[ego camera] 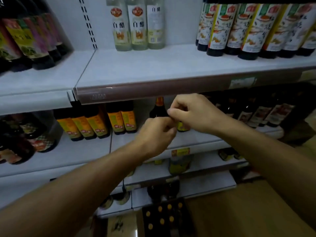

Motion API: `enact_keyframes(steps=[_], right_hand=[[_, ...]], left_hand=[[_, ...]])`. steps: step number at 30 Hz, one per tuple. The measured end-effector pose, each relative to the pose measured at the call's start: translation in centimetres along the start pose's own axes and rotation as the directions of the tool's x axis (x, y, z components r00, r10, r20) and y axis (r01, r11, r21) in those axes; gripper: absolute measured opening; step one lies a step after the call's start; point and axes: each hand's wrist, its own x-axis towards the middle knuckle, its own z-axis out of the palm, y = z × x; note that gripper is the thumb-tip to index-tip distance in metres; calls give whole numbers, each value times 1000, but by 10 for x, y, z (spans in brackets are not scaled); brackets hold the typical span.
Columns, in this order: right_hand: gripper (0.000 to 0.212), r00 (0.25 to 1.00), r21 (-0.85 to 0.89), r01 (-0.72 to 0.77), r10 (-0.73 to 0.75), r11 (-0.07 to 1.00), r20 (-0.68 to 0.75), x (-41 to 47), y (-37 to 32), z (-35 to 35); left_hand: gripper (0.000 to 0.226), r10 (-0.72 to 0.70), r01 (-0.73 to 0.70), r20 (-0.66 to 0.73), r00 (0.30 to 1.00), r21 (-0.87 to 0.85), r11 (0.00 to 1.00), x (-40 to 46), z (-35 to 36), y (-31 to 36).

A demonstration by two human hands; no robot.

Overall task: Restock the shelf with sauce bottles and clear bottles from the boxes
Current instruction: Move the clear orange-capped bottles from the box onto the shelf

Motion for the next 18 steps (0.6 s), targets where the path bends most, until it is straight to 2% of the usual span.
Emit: enact_keyframes(steps=[9,18], right_hand=[[19,978,80,-161,148,984,144,-41,60,72],[20,892,113,-365,312,924,327,-89,141,170]], left_hand=[[19,-104,105,148,984,2,994,-21,69,-62],[16,-287,298,319,903,14,954,-51,157,-139]])
